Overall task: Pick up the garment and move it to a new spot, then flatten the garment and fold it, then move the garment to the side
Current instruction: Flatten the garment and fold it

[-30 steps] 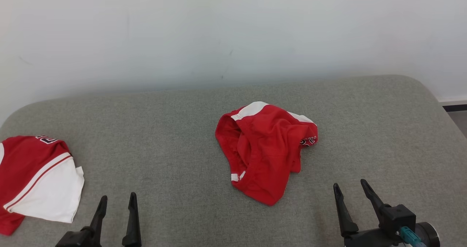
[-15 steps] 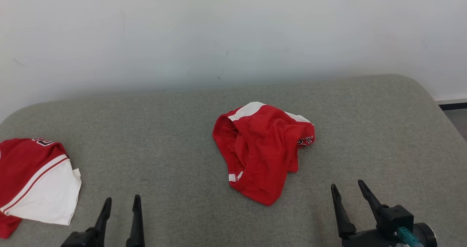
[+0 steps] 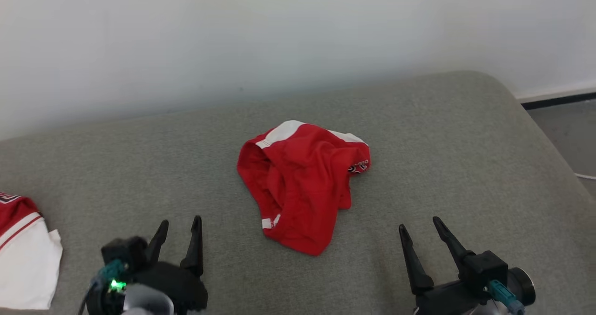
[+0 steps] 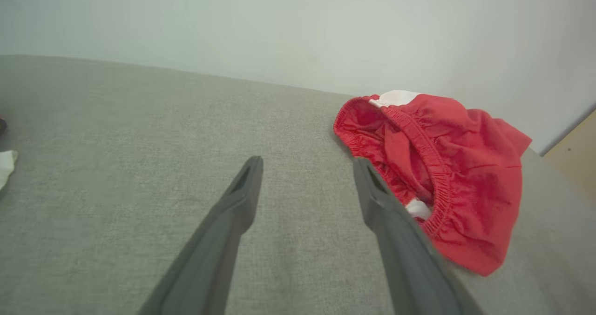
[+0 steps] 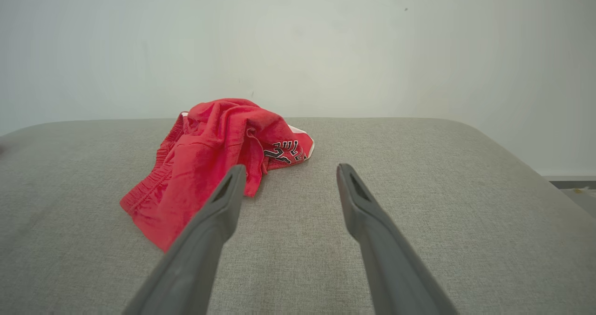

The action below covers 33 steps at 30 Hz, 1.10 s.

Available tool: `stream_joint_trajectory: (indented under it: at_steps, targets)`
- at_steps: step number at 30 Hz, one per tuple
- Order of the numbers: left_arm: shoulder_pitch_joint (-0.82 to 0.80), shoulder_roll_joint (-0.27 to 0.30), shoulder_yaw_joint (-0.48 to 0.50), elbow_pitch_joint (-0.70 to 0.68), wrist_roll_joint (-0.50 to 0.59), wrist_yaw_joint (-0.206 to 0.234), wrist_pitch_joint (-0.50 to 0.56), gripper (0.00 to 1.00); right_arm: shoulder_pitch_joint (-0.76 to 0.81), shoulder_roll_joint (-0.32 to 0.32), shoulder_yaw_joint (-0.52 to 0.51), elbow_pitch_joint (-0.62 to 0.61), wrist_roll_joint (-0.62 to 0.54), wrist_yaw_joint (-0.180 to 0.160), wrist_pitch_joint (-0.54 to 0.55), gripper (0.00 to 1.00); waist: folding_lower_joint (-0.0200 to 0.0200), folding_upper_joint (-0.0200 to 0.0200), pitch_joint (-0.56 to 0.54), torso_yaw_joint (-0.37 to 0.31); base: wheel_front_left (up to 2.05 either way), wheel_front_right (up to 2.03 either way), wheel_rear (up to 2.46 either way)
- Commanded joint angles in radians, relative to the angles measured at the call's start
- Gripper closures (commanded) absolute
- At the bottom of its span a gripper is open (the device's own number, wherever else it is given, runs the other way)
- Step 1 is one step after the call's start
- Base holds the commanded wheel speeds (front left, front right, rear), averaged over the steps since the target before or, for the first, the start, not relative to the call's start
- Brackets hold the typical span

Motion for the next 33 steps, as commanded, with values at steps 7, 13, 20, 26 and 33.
stream_joint_trajectory:
  at_steps: [7,13,20,26,33]
  targets:
    - [-0.211,0.007,-0.008,0.115,-0.028,0.021,0.096,0.0,-0.06,0.006,0.052,-0.003,0.038,0.001,-0.027,0.0,0.0,0.0,0.136,-0.213,0.0,0.0,0.0]
    - [-0.32,0.02,0.019,0.205,-0.058,0.061,0.165,0.0,-0.086,0.009,0.075,0.019,0.067,0.001,-0.051,0.0,0.0,0.0,0.196,-0.313,0.0,0.0,0.0]
    - [-0.414,0.053,0.077,0.286,-0.1,0.108,0.198,0.0,-0.1,0.01,0.087,0.043,0.103,0.001,-0.071,0.0,0.0,0.0,0.236,-0.376,0.0,0.0,0.0]
    - [-0.451,0.075,0.111,0.329,-0.131,0.121,0.195,0.0,-0.109,0.009,0.09,0.053,0.113,0.001,-0.078,0.0,0.0,0.0,0.242,-0.393,0.0,0.0,0.0]
    - [-0.502,0.074,0.132,0.365,-0.177,0.087,0.194,0.0,-0.115,0.009,0.094,0.062,0.119,0.001,-0.083,0.0,0.0,0.0,0.239,-0.392,0.0,0.0,0.0]
